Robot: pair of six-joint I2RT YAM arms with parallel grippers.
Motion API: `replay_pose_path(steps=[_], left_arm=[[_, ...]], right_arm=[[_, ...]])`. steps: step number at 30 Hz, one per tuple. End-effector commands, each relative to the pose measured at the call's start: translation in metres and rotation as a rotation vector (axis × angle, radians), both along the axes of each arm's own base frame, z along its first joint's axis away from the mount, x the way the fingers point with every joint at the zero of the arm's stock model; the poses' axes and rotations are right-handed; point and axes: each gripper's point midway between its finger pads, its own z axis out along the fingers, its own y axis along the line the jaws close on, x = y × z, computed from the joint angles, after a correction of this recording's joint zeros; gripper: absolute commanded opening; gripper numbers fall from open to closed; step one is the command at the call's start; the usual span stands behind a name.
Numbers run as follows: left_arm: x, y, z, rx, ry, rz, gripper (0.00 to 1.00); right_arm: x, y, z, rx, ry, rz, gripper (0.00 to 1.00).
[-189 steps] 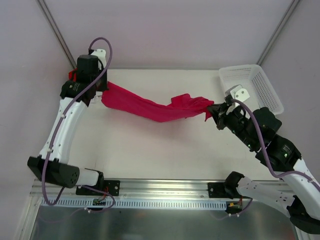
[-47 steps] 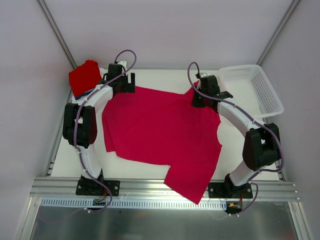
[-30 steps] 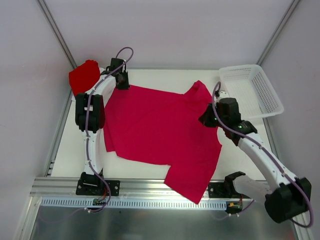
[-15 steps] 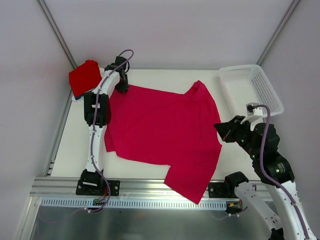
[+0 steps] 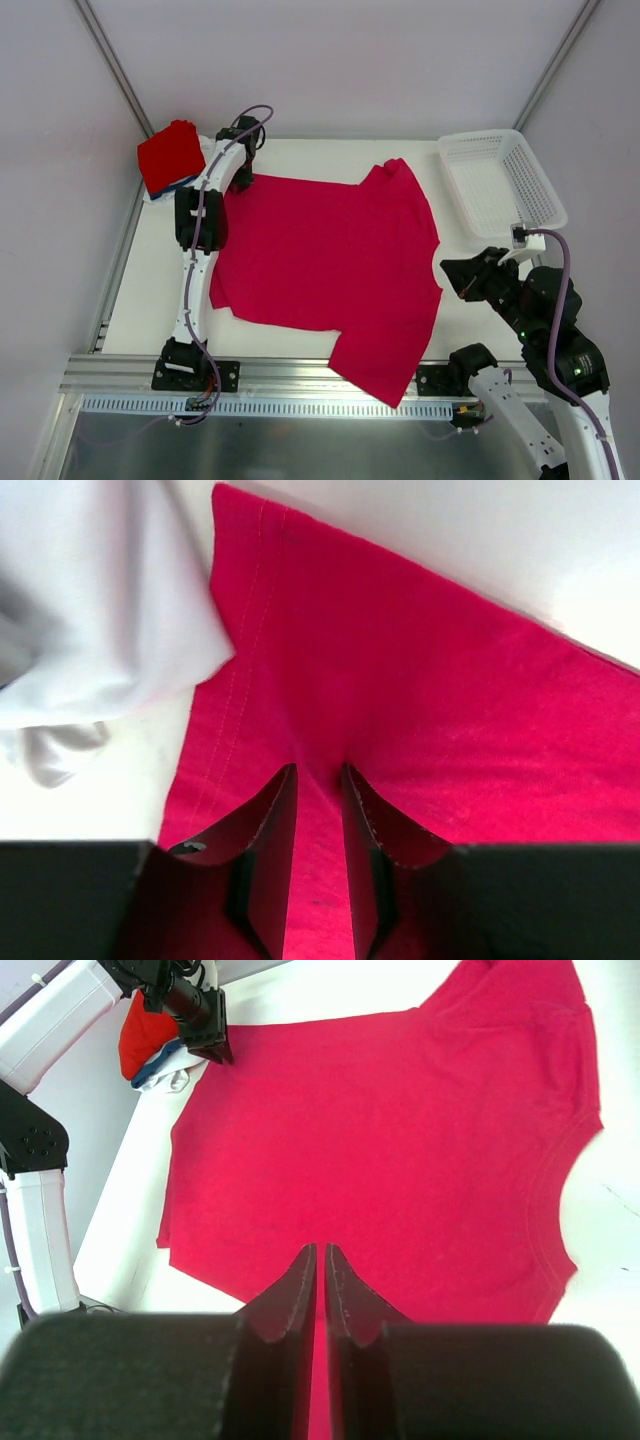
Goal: Fold and stack the t-shirts
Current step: Flatten out the tshirt
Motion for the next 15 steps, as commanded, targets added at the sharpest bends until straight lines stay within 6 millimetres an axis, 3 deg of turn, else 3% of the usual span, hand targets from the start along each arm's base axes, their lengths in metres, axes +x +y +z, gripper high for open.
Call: replay_pose_path(steps=[1, 5, 9, 10, 11, 12, 13, 14, 15], left_arm=[[-0.026, 0.039, -0.014, 0.218, 0.141, 0.006, 0.25], [-0.026, 0.051, -0.007, 0.235, 0.122, 0.059, 0.33], [-0.028, 0.089, 0.016, 0.273, 0.062, 0.197, 0.39], [-0.03, 0.092, 0.019, 0.255, 0.059, 0.21, 0.48], [-0.028, 0.094, 0.024, 0.24, 0.046, 0.218, 0.76], [-0.026, 0.095, 0.036, 0.233, 0.018, 0.224, 0.93], [-0.023, 0.094, 0.047, 0.226, -0.012, 0.228, 0.99], [-0.021, 0.091, 0.059, 0.219, -0.038, 0.226, 0.99], [-0.015, 0.089, 0.088, 0.207, -0.109, 0.231, 0.99]], right_arm=[[-0.004, -0.007, 0.009, 0.0, -0.022, -0.026, 0.09], [0.0, -0.005, 0.002, -0.014, -0.002, -0.024, 0.13], [0.002, -0.006, -0.007, -0.031, 0.021, -0.027, 0.15], [0.002, -0.007, -0.008, -0.033, 0.024, -0.033, 0.15], [0.002, -0.007, -0.012, -0.037, 0.029, -0.034, 0.18], [0.003, -0.007, -0.013, -0.037, 0.027, -0.034, 0.21], [0.004, -0.007, -0.015, -0.038, 0.03, -0.037, 0.32], [0.005, -0.006, -0.016, -0.037, 0.03, -0.032, 0.4], [0.007, -0.004, -0.017, -0.037, 0.033, -0.028, 0.5]])
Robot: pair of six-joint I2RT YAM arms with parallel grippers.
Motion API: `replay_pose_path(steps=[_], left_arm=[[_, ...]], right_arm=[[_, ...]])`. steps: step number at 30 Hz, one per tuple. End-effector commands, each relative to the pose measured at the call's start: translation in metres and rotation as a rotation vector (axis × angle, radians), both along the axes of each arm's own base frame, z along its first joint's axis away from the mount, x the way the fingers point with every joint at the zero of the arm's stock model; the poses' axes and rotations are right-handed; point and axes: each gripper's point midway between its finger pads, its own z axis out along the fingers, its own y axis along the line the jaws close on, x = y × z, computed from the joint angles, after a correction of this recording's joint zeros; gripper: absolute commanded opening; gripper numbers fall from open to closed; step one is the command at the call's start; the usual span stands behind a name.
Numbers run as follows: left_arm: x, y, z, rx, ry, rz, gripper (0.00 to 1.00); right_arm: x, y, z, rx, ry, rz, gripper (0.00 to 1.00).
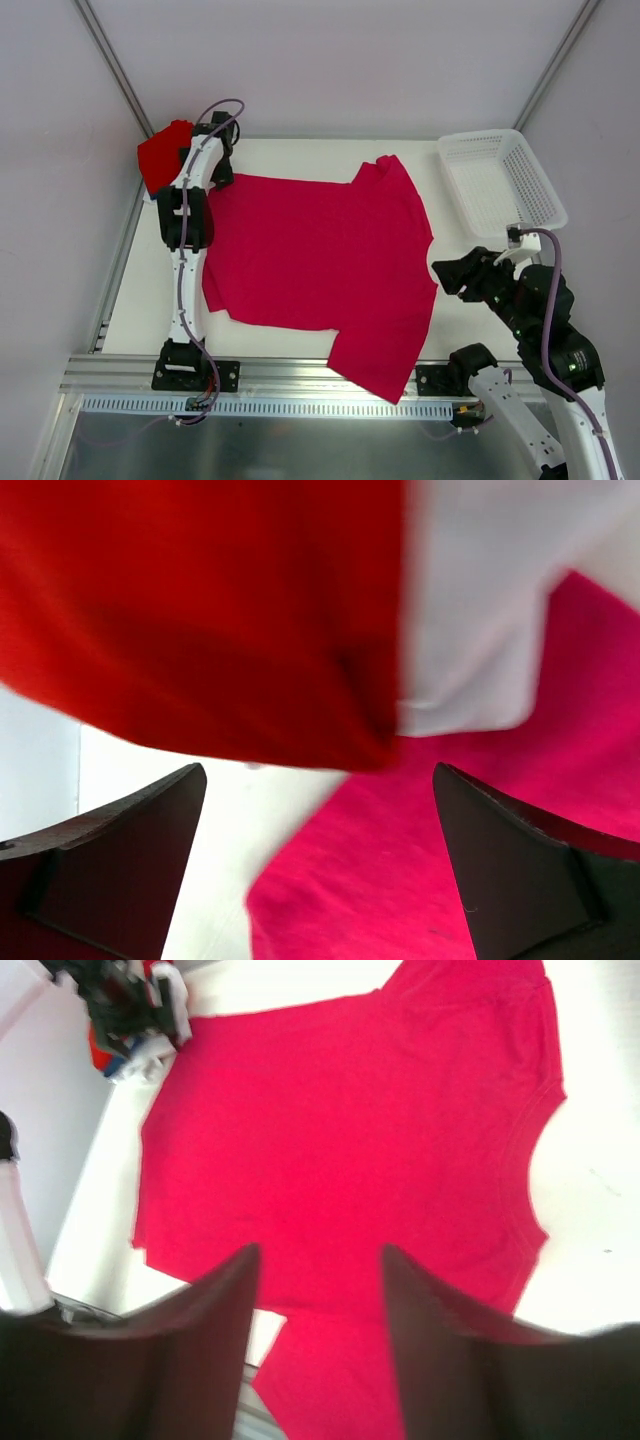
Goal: Fold and stack the t-shirts
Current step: Flatten out the tshirt
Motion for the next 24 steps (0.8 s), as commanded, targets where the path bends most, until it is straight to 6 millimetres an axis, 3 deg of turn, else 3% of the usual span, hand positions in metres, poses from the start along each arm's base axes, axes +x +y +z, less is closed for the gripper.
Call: replay_pose_path(steps=[1, 2, 3, 5, 6, 7, 8, 9, 10, 11, 12, 16, 17, 19, 20, 24], left_arm=[[0.004, -0.003, 0.078, -0.005, -0.16, 0.016, 0.99], [0.006, -0.01, 0.097, -0.007, -0.199, -0.006, 0.99], [0.006, -0.015, 0.136, -0.004, -0.279, -0.032, 0.99], [0.002, -0.035, 0.175, -0.011, -0.358, -0.08, 0.99], [-0.011, -0.039, 0.208, -0.014, -0.417, -0.094, 0.99], [-0.019, -0.054, 0.22, -0.018, -0.433, -0.123, 0.99], [-0.037, -0.057, 0.251, -0.024, -0.491, -0.132, 0.99], [-0.051, -0.062, 0.242, -0.021, -0.453, -0.146, 0.99], [-0.064, -0.08, 0.242, -0.03, -0.438, -0.191, 0.99], [-0.086, -0.081, 0.262, -0.029, -0.483, -0.187, 0.99], [-0.104, -0.084, 0.236, -0.017, -0.405, -0.199, 0.99], [-0.176, -0.108, 0.178, -0.18, -0.269, -0.223, 0.99], [-0.206, -0.113, 0.152, -0.254, -0.208, -0.204, 0.99], [-0.235, -0.117, 0.129, -0.319, -0.161, -0.163, 0.99], [-0.297, -0.113, 0.087, -0.416, -0.086, -0.099, 0.99], [-0.323, -0.117, 0.06, -0.485, -0.056, -0.071, 0.99]], right_arm=[[0.006, 0.003, -0.005, -0.011, 0.006, 0.011, 0.59], [0.007, 0.004, -0.006, -0.015, 0.011, 0.015, 0.78], [0.01, 0.006, -0.009, -0.022, 0.022, 0.017, 0.85], [0.016, 0.006, -0.011, -0.033, 0.034, 0.011, 0.97], [0.018, 0.007, -0.009, -0.036, 0.032, 0.011, 0.98], [0.023, 0.009, -0.012, -0.045, 0.053, 0.013, 0.99], [0.025, 0.011, -0.013, -0.049, 0.062, 0.015, 1.0], [0.028, 0.012, -0.011, -0.047, 0.059, 0.015, 0.99], [0.032, 0.014, -0.015, -0.053, 0.08, 0.019, 0.99], [0.035, 0.015, -0.015, -0.053, 0.083, 0.02, 0.99], [0.037, 0.017, -0.016, -0.052, 0.084, 0.02, 0.99], [0.045, 0.023, -0.029, -0.042, 0.125, 0.025, 1.0], [0.047, 0.025, -0.029, -0.03, 0.12, 0.03, 1.0], [0.047, 0.03, -0.037, -0.02, 0.136, 0.045, 0.99], [0.049, 0.032, -0.048, -0.011, 0.146, 0.046, 0.99], [0.05, 0.033, -0.054, -0.004, 0.139, 0.043, 0.99]])
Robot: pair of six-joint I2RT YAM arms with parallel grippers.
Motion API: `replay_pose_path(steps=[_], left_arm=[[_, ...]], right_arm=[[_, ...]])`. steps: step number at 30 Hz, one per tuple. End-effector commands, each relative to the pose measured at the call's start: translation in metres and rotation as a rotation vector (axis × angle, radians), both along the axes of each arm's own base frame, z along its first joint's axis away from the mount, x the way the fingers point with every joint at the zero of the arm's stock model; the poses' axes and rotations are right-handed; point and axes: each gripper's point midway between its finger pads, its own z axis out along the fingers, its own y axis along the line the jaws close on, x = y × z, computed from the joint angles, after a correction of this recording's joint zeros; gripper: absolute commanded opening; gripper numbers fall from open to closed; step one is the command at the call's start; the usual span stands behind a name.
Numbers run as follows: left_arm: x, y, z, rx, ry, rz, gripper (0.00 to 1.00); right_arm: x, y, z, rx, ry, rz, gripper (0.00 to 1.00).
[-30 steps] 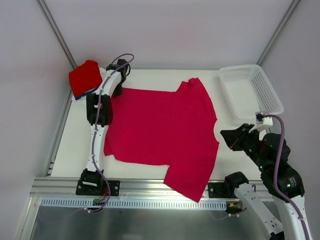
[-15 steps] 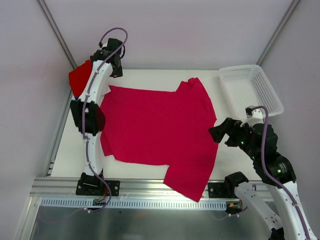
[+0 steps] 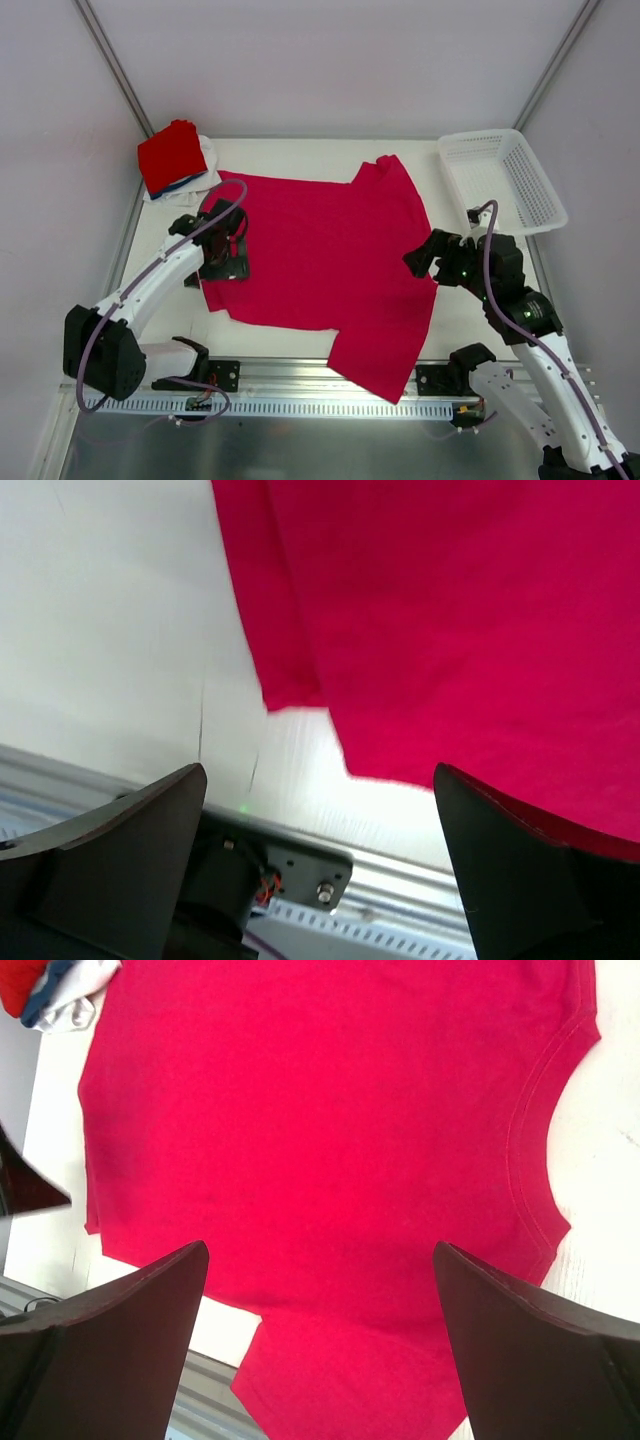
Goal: Fold and stack the t-shirts
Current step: Flatten out the tshirt
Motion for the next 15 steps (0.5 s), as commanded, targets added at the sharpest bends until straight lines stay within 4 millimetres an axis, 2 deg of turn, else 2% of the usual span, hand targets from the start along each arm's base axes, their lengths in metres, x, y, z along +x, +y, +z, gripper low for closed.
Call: replay_pose_path(steps=[1, 2, 4, 7, 9, 11, 15], left_arm=[[-0.025, -0.02, -0.007, -0.183, -0.013, 0.072, 0.99], [-0.037, -0.018, -0.022, -0.199, 0.019, 0.103, 0.99], [-0.041, -0.023, -0.035, -0.276, 0.028, 0.144, 0.96], [-0.04, -0.019, -0.032, -0.298, -0.021, 0.218, 0.94], [-0.042, -0.015, -0.037, -0.31, -0.02, 0.282, 0.92], [-0.048, -0.009, -0.052, -0.292, 0.004, 0.361, 0.89], [-0.053, -0.01, -0.07, -0.328, 0.008, 0.472, 0.84]], right_arm=[[0.005, 0.007, 0.009, 0.045, -0.049, 0.011, 0.99], [0.005, 0.008, 0.006, 0.042, -0.042, 0.015, 0.99], [0.005, 0.007, 0.002, 0.032, -0.034, 0.016, 1.0], [0.005, 0.003, -0.005, 0.008, -0.029, 0.01, 1.0], [0.006, 0.001, -0.008, -0.006, -0.029, 0.005, 0.99], [0.007, 0.001, -0.011, -0.016, -0.027, 0.004, 1.0], [0.009, 0.002, -0.015, -0.025, -0.026, 0.016, 0.99]])
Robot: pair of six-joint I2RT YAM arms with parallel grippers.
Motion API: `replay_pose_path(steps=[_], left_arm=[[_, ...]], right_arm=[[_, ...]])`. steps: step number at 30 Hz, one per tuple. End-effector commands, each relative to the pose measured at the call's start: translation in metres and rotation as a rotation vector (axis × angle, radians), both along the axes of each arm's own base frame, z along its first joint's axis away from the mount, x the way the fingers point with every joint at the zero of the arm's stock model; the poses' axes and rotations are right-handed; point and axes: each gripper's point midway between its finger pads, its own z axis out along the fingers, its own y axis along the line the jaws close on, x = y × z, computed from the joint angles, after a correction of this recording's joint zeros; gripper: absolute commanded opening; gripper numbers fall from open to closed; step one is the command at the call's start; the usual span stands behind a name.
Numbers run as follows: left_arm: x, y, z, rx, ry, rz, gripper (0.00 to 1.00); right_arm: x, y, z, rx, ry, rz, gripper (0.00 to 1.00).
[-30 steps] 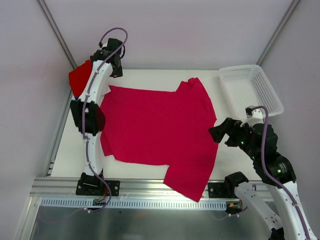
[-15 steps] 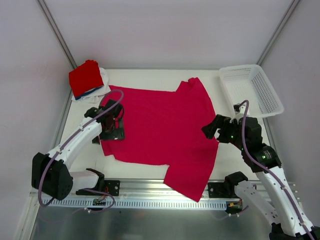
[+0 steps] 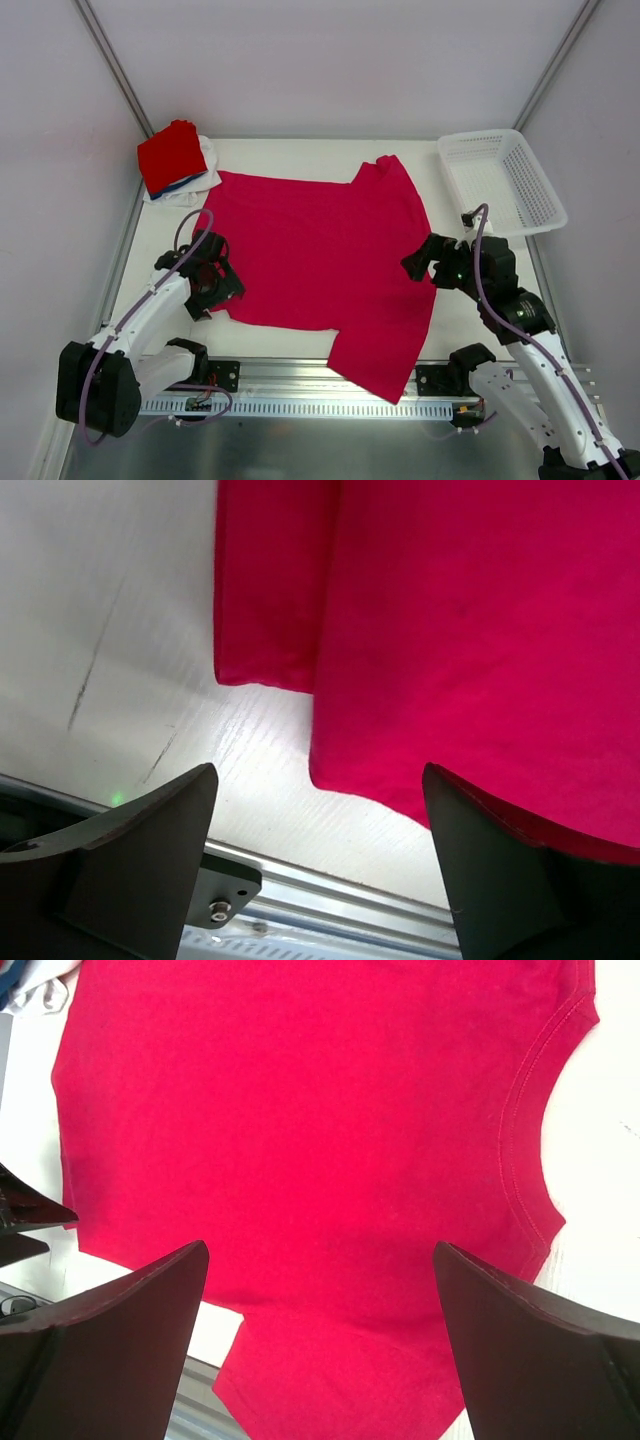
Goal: Fold and stack the t-shirts
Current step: Flatten out the tshirt
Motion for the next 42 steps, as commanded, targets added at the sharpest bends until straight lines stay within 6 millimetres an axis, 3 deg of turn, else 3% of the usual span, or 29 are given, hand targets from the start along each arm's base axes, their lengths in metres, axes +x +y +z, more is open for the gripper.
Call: replay_pose_path(steps=[1, 5, 12, 14, 15, 22, 31, 38, 42], left_arm=[[-0.002, -0.004, -0.013, -0.056, -0.005, 0.168, 0.81], [-0.008, 0.015, -0.019, 0.002, -0.044, 0.243, 0.68], [-0.01, 0.049, -0.005, 0.117, -0.125, 0.378, 0.58], [-0.013, 0.054, -0.004, 0.133, -0.133, 0.411, 0.6], [-0.013, 0.054, -0.005, 0.134, -0.13, 0.414, 0.64], [-0.029, 0.053, -0.034, 0.144, -0.026, 0.449, 0.6], [-0.018, 0.046, -0.04, 0.113, -0.031, 0.44, 0.54], [-0.003, 0.052, -0.02, 0.116, -0.162, 0.424, 0.51], [-0.004, 0.05, -0.021, 0.105, -0.162, 0.416, 0.49]], right_arm=[[0.009, 0.004, 0.008, -0.004, -0.052, 0.016, 0.99], [0.013, 0.004, 0.002, -0.03, -0.038, 0.027, 0.99], [0.022, 0.012, -0.013, -0.047, 0.001, 0.062, 0.99], [0.025, 0.015, -0.016, -0.045, 0.013, 0.073, 1.0], [0.025, 0.017, -0.016, -0.042, 0.015, 0.08, 1.0], [0.032, 0.022, -0.017, -0.058, 0.022, 0.106, 0.99], [0.037, 0.029, -0.021, -0.041, 0.036, 0.126, 0.99], [0.036, 0.029, -0.027, -0.042, 0.051, 0.13, 0.99], [0.036, 0.03, -0.029, -0.042, 0.059, 0.134, 1.0]])
